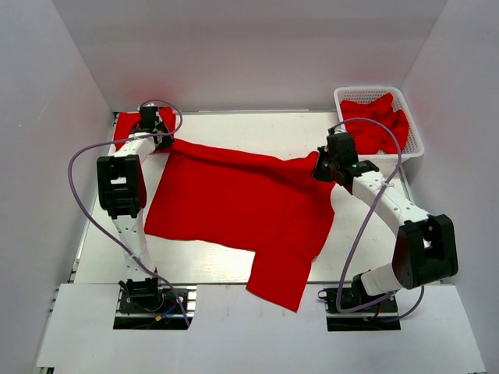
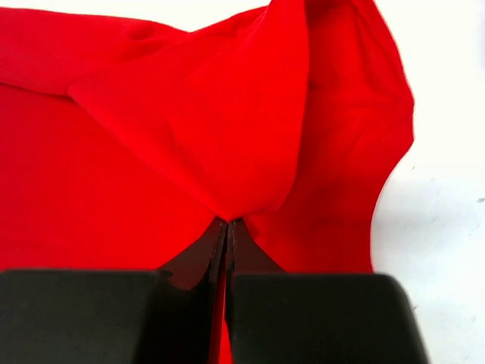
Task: Fold and stack the t-shirts
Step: Fold the flattened tshirt in 1/3 of the way
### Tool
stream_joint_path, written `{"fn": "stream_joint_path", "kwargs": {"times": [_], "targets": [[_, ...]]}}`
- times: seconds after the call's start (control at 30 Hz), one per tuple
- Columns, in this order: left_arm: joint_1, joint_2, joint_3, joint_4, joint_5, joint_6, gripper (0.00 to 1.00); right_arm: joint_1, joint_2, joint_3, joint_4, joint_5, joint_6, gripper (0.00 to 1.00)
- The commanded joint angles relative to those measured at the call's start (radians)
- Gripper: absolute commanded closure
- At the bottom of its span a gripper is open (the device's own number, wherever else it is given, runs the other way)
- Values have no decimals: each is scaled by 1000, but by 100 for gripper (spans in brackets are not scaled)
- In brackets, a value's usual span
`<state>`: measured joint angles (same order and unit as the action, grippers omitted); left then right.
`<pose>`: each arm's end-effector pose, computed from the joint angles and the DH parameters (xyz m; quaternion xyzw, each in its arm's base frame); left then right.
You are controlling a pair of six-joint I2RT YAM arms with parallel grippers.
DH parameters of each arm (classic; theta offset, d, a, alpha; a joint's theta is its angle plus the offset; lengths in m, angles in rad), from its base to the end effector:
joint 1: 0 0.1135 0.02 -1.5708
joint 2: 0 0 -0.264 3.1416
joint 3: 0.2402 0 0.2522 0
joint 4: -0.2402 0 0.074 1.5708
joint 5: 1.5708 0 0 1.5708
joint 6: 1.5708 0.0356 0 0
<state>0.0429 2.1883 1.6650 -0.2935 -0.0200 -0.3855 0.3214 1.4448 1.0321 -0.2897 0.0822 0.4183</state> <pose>0.4896 0.0217 0.1784 -0.2012 0.9077 -0.0536 0.3643 0.3034 0.0979 0.2614 0.0612 0.9045 0.1172 0.4054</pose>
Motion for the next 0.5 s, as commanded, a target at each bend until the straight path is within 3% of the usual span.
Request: {"fn": "stream_joint_path", "kwargs": {"times": [0.0,0.17,0.37,0.43,0.47], "targets": [[9,-137,-34,-10,-27,13,100,-1,-53,-18,-49,-30,65,100],[9,-150,-76,-25,-38,13,100,-1,-70,-98,-37,-35,96,100],[9,-140,-53,-99,-75,13,100,1,-84,-213,-20,-157,132,97],[9,-131,-39,-124,-86,13,100,1,-87,-245,-19,-200,146,89],[9,-131,-28,-137,-86,13,94,1,-87,-251,-31,-205,152,79]]}}
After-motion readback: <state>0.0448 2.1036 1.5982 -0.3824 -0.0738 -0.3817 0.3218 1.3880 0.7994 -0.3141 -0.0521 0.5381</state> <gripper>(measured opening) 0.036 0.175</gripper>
